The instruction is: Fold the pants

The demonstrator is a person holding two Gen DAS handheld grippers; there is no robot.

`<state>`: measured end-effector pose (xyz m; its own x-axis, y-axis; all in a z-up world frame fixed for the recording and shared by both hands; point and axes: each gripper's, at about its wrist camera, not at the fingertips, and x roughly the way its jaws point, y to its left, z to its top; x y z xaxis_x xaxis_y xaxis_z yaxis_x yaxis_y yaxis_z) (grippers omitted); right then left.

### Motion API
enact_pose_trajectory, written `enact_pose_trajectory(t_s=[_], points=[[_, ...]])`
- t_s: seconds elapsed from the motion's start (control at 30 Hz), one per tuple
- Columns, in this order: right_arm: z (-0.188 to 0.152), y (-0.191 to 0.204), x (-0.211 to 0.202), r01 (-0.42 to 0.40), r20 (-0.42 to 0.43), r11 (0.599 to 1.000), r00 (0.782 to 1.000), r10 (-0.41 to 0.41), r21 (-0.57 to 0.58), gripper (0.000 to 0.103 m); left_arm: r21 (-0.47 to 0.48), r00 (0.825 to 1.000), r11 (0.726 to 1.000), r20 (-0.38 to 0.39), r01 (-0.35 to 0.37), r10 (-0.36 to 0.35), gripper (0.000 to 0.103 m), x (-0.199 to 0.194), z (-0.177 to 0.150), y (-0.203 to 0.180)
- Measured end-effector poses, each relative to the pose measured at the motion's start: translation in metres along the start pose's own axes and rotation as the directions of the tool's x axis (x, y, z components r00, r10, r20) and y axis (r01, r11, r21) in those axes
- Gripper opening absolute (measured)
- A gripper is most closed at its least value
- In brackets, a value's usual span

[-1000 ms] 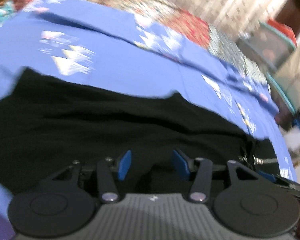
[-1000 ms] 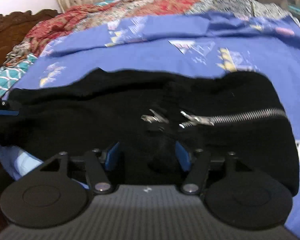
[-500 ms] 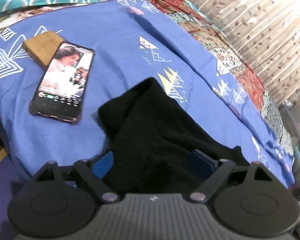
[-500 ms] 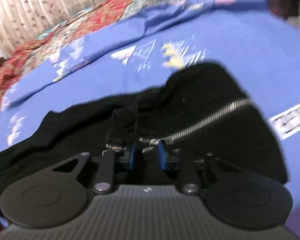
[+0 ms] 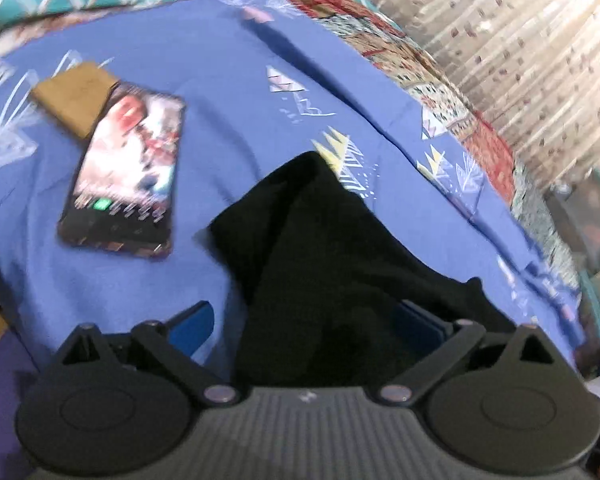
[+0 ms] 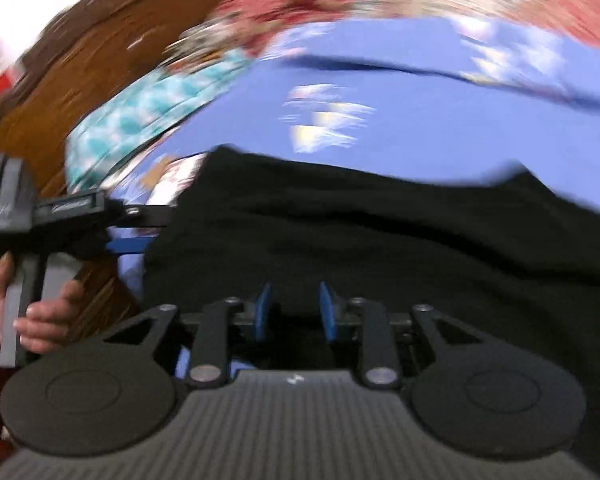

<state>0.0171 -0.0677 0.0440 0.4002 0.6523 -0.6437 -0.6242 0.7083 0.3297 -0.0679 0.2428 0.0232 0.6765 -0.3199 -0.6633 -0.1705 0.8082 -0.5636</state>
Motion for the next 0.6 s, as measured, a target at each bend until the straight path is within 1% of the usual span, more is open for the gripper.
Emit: enact_pose_trajectory(t_s=[0.03,0.07,0.13,0.2,0.23,0.27,0.3,0.33,0.37,0.4,0.43,0.47,0.5,0.53,0.6], points=[[0.008,0.009,0.007,-0.021,-0.001,0.998,1.0,0.021,-0.056,0.053,-0.045,1.0,0.999,0.006,0.012,-0.012,0.1,-0.005,-0.001,0.01],[0.015,0.028,0.017,-0.043,-0.005,0.99,0.999,0.043,-0.136,0.065,-0.09,1.0,0.996,0.02,0.021,-0.02,0.1,-0.01,-0.001,0.019],[0.018,0.061,0.034,-0.09,-0.03,0.953,0.996,0.085,-0.288,0.07,-0.166,0.997,0.985,0.064,0.04,-0.03,0.099,-0.024,-0.002,0.038],[0.017,0.097,0.058,-0.13,-0.076,0.892,0.991,0.107,-0.432,0.072,-0.191,0.996,0.981,0.09,0.037,-0.02,0.098,-0.033,0.0,0.049],[0.015,0.113,0.075,-0.124,-0.093,0.855,0.992,0.09,-0.503,0.074,-0.193,0.995,0.981,0.101,0.028,-0.009,0.097,-0.036,0.001,0.052],[0.012,0.126,0.095,-0.099,-0.102,0.815,0.994,0.049,-0.572,0.074,-0.195,0.994,0.98,0.11,0.023,-0.001,0.097,-0.039,0.002,0.056],[0.006,0.132,0.108,-0.073,-0.107,0.777,0.994,0.007,-0.625,0.072,-0.199,0.993,0.98,0.116,0.024,-0.001,0.097,-0.041,0.004,0.059],[0.0,0.136,0.124,-0.052,-0.116,0.745,0.993,-0.034,-0.665,0.057,-0.201,0.993,0.979,0.119,0.028,-0.004,0.097,-0.041,0.006,0.06],[-0.002,0.137,0.138,-0.019,-0.111,0.723,0.991,-0.08,-0.691,0.027,-0.201,0.993,0.979,0.12,0.03,-0.006,0.097,-0.04,0.008,0.06],[0.002,0.129,0.138,-0.002,-0.102,0.73,0.99,-0.093,-0.683,0.025,-0.197,0.993,0.98,0.119,0.033,-0.01,0.097,-0.038,0.01,0.06],[0.019,0.12,0.133,-0.032,-0.114,0.802,0.992,-0.045,-0.597,0.015,-0.194,0.993,0.98,0.116,0.041,-0.019,0.097,-0.034,0.012,0.06],[0.039,0.107,0.122,-0.075,-0.116,0.882,0.993,0.024,-0.464,0.015,-0.189,0.993,0.98,0.111,0.053,-0.032,0.097,-0.03,0.014,0.06],[0.055,0.093,0.106,-0.095,-0.082,0.931,0.994,0.071,-0.352,0.015,-0.185,0.994,0.981,0.104,0.065,-0.046,0.097,-0.025,0.015,0.058],[0.074,0.079,0.093,-0.096,-0.022,0.962,0.995,0.094,-0.256,0.015,-0.179,0.994,0.981,0.096,0.077,-0.06,0.097,-0.019,0.016,0.056],[0.103,0.055,0.073,-0.08,0.085,0.991,0.992,0.089,-0.106,0.015,-0.157,0.993,0.983,0.076,0.1,-0.089,0.097,-0.001,0.021,0.048]])
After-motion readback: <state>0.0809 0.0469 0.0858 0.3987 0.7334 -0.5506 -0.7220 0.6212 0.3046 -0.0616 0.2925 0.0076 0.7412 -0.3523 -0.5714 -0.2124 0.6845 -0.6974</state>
